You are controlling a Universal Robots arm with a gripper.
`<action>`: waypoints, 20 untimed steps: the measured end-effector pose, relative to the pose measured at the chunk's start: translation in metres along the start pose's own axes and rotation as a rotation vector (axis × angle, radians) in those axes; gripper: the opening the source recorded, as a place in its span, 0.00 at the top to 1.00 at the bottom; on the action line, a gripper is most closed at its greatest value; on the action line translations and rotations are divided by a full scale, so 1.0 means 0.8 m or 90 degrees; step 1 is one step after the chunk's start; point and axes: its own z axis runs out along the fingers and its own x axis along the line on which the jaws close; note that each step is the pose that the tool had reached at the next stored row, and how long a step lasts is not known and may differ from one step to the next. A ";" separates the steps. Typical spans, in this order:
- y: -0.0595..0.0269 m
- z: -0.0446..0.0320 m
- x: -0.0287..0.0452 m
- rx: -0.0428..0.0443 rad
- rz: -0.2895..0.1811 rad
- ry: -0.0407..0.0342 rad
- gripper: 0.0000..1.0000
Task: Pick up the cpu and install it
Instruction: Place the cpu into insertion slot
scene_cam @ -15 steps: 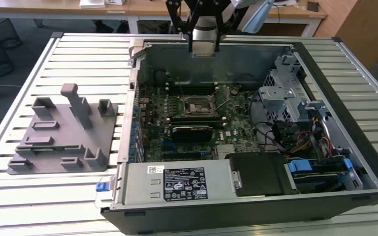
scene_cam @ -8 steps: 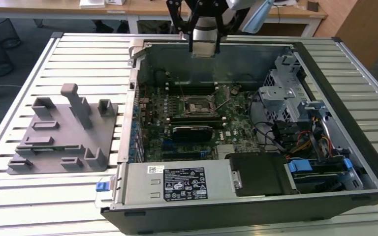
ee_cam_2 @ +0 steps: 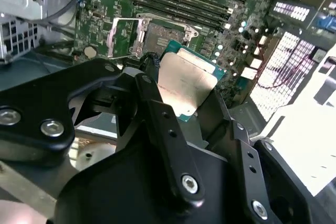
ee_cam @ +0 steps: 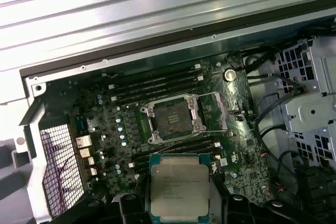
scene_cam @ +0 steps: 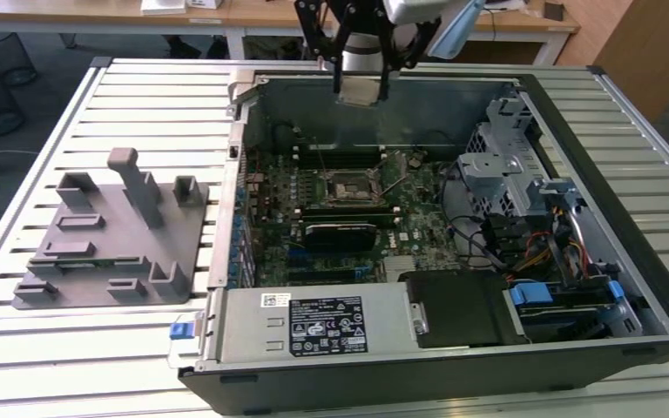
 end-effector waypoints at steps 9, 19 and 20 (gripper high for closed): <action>0.000 0.0065 0.0001 0.0015 0.104 -0.0012 0.46; 0.000 0.0108 0.0002 0.0027 0.190 -0.0023 0.46; 0.000 0.0112 0.0002 0.0029 0.202 -0.0025 0.46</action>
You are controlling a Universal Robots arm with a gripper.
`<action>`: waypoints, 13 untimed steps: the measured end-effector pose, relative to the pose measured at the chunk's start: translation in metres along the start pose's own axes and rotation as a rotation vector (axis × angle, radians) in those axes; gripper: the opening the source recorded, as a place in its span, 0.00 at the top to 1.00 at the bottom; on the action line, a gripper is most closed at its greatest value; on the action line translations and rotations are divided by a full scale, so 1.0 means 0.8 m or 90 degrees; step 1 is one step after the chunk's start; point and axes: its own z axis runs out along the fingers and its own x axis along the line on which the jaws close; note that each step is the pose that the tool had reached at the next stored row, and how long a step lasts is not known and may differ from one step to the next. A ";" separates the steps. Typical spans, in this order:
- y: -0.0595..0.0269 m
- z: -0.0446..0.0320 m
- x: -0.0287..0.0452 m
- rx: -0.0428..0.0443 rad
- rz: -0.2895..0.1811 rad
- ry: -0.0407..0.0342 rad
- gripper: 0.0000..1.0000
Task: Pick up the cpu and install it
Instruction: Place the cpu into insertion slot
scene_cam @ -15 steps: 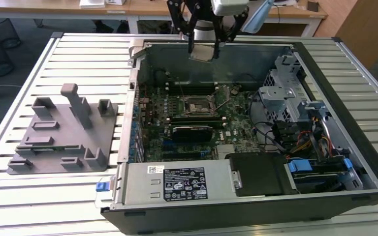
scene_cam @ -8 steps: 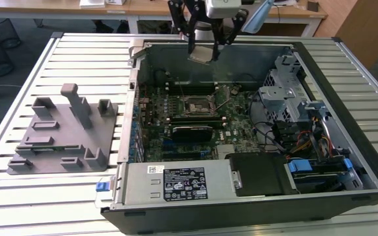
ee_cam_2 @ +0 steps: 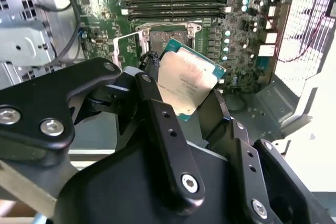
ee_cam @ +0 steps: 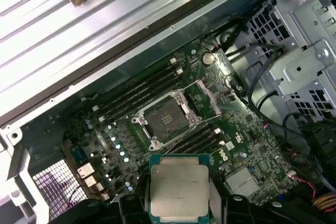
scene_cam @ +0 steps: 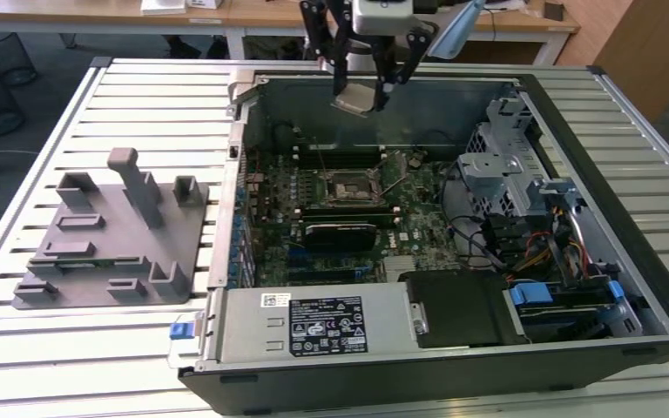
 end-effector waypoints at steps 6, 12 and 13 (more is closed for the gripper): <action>0.000 0.0026 0.0000 0.0009 0.070 -0.0008 0.46; 0.000 0.0051 0.0001 0.0019 0.139 -0.0017 0.46; 0.000 0.0056 0.0001 0.0020 0.150 -0.0019 0.46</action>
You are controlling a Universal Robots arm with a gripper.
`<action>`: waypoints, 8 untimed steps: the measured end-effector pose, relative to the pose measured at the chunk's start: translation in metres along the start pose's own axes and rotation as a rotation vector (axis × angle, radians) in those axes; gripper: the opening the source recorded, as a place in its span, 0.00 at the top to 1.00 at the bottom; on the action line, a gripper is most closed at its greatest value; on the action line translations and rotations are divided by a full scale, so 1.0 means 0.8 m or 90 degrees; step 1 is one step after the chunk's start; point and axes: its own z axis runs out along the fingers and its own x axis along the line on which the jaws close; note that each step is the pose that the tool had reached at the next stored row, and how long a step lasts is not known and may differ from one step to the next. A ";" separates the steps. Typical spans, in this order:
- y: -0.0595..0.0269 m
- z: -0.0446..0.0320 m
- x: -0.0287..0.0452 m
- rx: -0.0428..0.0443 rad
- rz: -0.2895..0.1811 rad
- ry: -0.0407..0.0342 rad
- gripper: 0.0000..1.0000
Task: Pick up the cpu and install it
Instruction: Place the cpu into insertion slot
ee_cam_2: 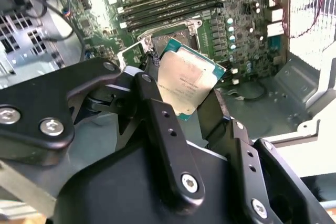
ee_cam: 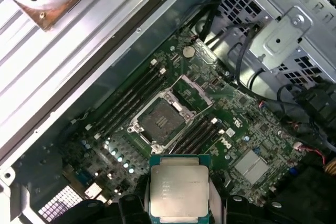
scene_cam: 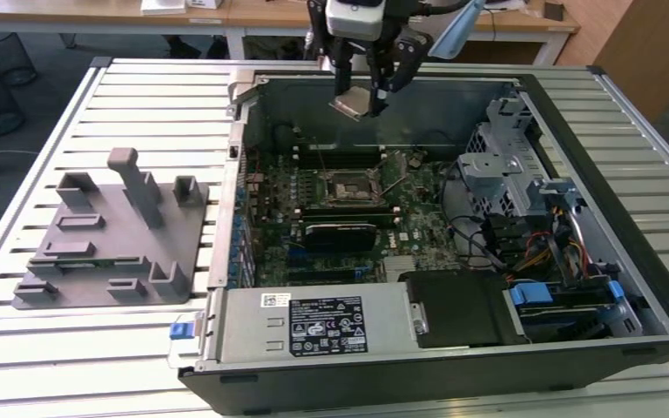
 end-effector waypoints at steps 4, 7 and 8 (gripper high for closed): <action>0.000 0.0021 0.0000 0.0006 0.047 -0.0006 0.46; 0.000 0.0035 0.0001 0.0010 0.081 -0.0011 0.46; 0.000 0.0042 0.0001 0.0012 0.093 -0.0012 0.46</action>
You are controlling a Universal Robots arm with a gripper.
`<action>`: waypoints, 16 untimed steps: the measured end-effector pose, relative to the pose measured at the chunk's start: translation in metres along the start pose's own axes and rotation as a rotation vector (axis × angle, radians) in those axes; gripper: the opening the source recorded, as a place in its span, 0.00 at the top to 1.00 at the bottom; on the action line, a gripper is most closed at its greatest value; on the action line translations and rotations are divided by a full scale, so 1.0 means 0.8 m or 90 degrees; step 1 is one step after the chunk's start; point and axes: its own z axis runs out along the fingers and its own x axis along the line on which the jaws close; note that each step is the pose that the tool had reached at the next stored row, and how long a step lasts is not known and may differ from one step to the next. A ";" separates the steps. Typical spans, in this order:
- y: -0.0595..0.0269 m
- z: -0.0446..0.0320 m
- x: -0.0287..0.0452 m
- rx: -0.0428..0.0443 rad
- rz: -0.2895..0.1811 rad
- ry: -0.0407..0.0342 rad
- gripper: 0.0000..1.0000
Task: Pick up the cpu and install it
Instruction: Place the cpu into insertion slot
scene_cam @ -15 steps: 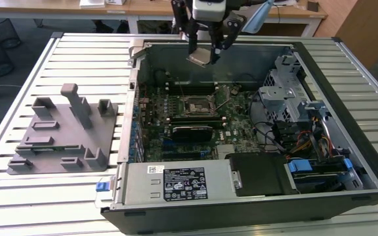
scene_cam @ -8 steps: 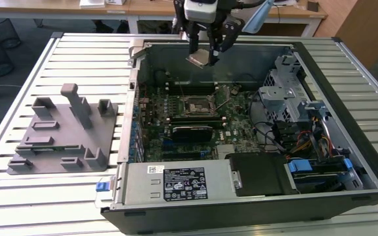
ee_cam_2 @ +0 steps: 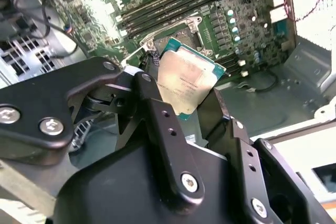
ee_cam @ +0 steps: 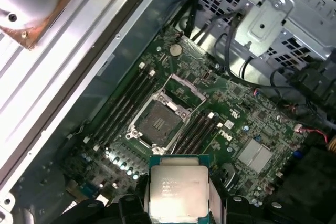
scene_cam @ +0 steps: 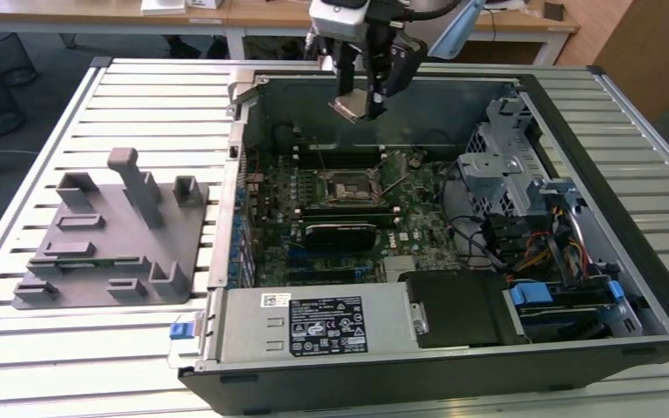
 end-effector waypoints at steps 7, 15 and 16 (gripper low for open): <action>0.000 0.0037 0.0003 0.0009 0.071 -0.0009 0.46; 0.000 0.0075 0.0006 0.0021 0.149 -0.0019 0.46; 0.000 0.0079 0.0007 0.0023 0.159 -0.0020 0.46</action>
